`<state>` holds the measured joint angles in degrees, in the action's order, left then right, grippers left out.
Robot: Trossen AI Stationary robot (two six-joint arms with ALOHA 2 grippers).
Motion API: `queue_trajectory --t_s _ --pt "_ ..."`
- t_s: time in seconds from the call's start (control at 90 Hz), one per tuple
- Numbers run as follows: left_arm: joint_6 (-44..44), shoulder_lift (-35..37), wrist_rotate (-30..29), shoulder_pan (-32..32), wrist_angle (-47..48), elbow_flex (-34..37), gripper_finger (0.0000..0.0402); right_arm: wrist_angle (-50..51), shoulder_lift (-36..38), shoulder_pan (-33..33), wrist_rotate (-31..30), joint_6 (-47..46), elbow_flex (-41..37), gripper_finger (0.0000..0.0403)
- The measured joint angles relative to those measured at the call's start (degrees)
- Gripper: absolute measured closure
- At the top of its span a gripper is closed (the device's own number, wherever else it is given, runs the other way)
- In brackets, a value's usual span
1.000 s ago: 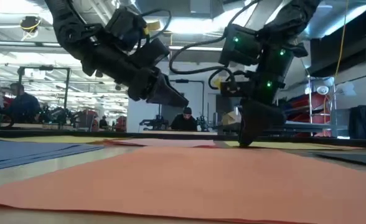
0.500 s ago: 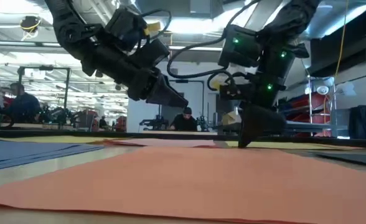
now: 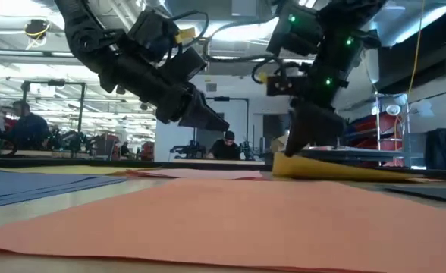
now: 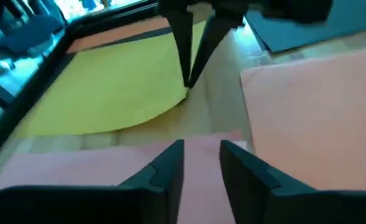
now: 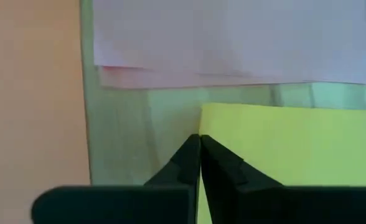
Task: Organize paper
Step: Stack the yellow paper on top of the stacked yellow papers
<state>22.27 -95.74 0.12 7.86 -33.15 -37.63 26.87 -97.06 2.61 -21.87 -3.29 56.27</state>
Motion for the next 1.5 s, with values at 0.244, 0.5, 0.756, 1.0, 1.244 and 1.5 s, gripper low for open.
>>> queue_trajectory --t_s 0.244,0.5,0.756,1.0,1.244,1.5 --pt "4.49 0.00 0.04 0.11 -3.35 -0.34 0.0365 0.48 2.81 0.13 1.15 -0.94 1.90 0.0403" --pt "10.45 -1.89 1.90 0.07 -2.90 -4.35 0.0278 0.17 2.89 0.85 3.43 0.13 4.98 0.0403" --pt "12.43 -7.41 2.30 -0.42 -1.78 -8.38 0.0257 0.00 2.89 0.85 4.32 0.23 5.84 0.0403" --pt "12.07 -10.06 -0.97 -0.37 -2.28 -10.82 0.0261 -0.33 2.89 0.92 5.03 0.22 5.84 0.0403" --pt "11.62 -10.26 -0.76 -0.44 -2.09 -12.58 0.0357 -0.39 2.89 0.92 5.42 0.17 5.84 0.0403" --pt "15.33 -10.27 -0.68 -2.27 0.07 -12.85 0.0401 -0.57 2.89 1.18 6.10 0.15 5.84 0.0403"
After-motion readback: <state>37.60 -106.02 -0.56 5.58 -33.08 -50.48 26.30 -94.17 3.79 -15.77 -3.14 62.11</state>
